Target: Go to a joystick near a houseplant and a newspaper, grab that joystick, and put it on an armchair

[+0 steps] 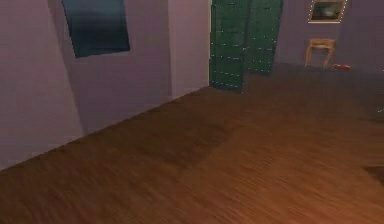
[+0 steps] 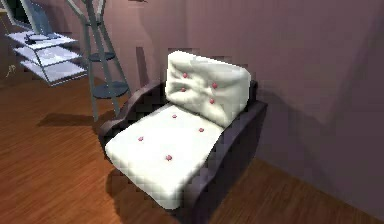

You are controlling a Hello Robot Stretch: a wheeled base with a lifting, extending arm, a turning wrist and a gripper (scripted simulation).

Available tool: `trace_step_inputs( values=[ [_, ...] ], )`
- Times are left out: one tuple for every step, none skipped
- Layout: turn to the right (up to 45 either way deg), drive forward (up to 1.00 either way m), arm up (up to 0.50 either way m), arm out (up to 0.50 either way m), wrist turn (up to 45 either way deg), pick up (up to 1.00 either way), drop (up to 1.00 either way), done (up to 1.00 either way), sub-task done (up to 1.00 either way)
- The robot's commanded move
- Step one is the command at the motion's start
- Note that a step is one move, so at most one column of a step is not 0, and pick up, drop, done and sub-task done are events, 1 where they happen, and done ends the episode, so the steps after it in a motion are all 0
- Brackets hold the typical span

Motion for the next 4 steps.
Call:
trace_step_inputs(
  values=[
    [0.0,0.2,0.0,0.0,0.0,0.0,0.0,0.0,0.0],
    [36.0,0.0,0.0,0.0,0.0,0.0,0.0,0.0,0.0],
    [3.0,0.0,0.0,0.0,0.0,0.0,0.0,0.0,0.0],
    [0.0,1.0,0.0,0.0,0.0,0.0,0.0,0.0,0.0]
  ],
)
